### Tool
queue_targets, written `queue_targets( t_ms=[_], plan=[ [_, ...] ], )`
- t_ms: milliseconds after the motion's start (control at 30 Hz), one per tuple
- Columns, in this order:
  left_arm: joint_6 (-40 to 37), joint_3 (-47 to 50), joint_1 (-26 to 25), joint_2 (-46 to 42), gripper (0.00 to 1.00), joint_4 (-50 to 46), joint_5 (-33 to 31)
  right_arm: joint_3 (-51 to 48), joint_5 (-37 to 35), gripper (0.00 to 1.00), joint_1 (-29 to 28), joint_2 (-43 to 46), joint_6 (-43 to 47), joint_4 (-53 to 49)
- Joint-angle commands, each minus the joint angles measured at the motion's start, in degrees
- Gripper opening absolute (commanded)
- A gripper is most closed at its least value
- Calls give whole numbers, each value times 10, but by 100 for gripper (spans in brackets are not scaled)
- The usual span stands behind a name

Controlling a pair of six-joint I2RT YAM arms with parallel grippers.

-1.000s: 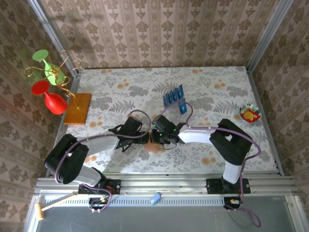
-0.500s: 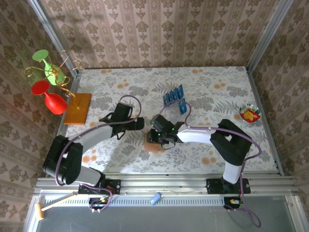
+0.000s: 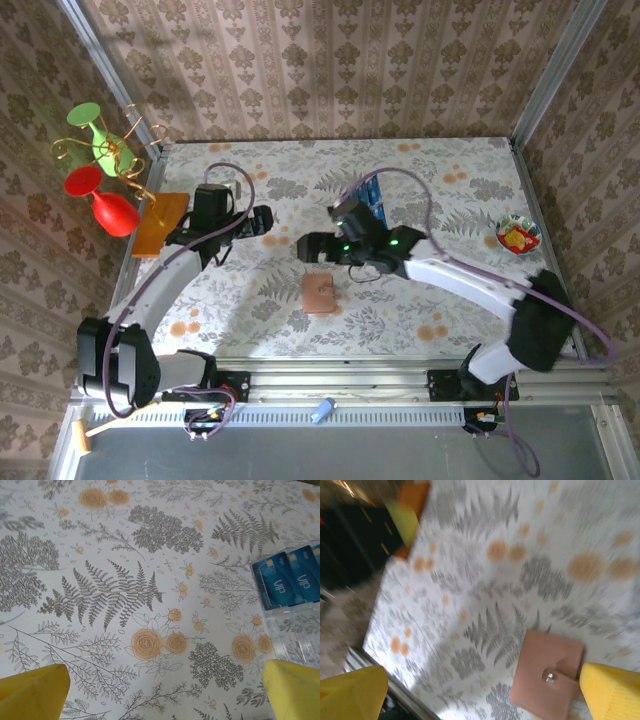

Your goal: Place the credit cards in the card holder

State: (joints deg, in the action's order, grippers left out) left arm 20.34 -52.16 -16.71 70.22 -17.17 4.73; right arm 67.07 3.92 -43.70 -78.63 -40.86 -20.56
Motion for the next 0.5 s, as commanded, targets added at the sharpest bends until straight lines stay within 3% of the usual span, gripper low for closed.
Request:
queue_targets(
  t_ms=[0,133,233,367,467],
  plan=[
    [-45,8,8,-28,100,-6,-25,-35,-65,100,46,107,62,-68],
    [-68,50,9,-50,100,68,-53,-112,-185,100,106,228,105,-67],
    [-86,118,8,-72,100,177,-98,-200,-295,100,147,305,135,3],
    [-132,189,11,-86,100,286,-174,-311,-314,100,227,337,187,137],
    [-160,203,21,-75,100,310,-206,-357,-304,100,274,311,233,197]
  ],
)
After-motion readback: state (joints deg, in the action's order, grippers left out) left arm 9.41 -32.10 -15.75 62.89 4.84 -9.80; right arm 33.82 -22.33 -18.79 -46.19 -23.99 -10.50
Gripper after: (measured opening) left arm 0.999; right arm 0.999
